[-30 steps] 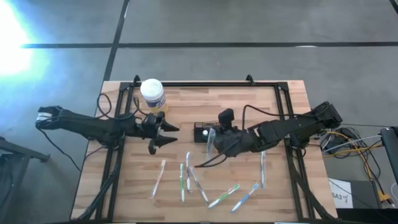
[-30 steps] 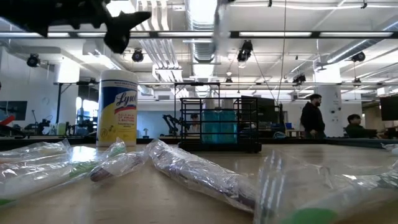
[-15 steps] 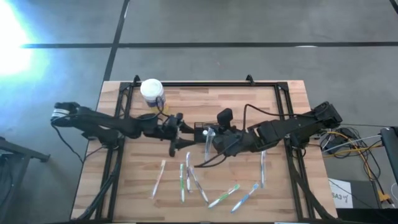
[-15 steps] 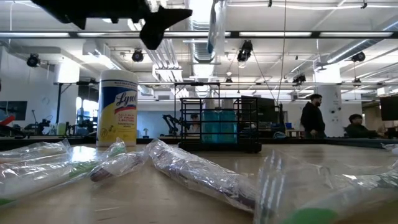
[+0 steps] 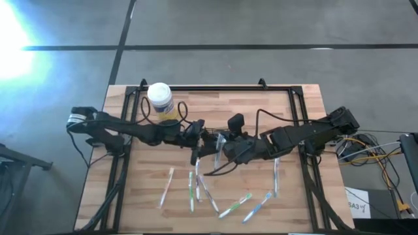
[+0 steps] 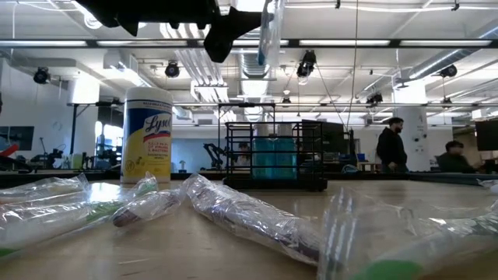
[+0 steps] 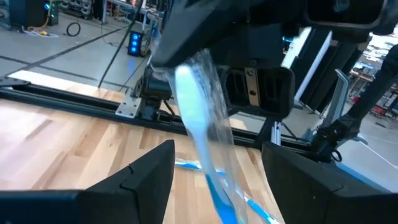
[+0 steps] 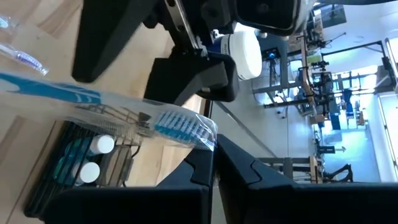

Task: Pick & Place toothbrushing station
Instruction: Put the left blue toothbrush into the black mesh organizer

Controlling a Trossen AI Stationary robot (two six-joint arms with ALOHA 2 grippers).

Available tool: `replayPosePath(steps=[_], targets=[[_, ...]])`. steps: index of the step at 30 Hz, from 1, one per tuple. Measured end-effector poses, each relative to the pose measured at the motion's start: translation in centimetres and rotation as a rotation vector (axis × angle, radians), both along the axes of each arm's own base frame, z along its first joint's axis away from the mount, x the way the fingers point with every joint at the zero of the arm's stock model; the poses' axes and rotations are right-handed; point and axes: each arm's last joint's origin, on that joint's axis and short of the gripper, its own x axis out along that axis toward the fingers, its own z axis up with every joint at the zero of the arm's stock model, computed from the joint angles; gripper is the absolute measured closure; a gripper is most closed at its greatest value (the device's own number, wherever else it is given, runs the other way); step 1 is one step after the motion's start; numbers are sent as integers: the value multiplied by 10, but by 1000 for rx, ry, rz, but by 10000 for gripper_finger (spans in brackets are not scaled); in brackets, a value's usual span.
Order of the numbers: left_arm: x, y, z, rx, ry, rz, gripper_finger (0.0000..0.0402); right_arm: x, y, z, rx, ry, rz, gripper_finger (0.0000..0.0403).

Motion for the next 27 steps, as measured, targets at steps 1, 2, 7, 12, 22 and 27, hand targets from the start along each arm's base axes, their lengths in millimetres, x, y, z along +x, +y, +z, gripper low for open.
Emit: replayPosePath(steps=[1, 2, 7, 12, 22, 27], targets=[[0, 1, 0, 0, 0, 3, 156, 0, 0, 0, 0, 0, 0, 394], [0, 2, 0, 0, 1, 6, 156, 0, 0, 0, 0, 0, 0, 394], [2, 5, -2, 22, 4, 19, 175, 0, 0, 0, -2, -1, 2, 394], [2, 6, -2, 45, 2, 21, 244, 0, 0, 0, -3, -1, 3, 394], [4, 6, 5, 116, -31, -6, 385, 3, 1, 3, -2, -32, 14, 394], [4, 5, 5, 132, -34, -8, 393, 3, 1, 3, 4, -36, 10, 394]])
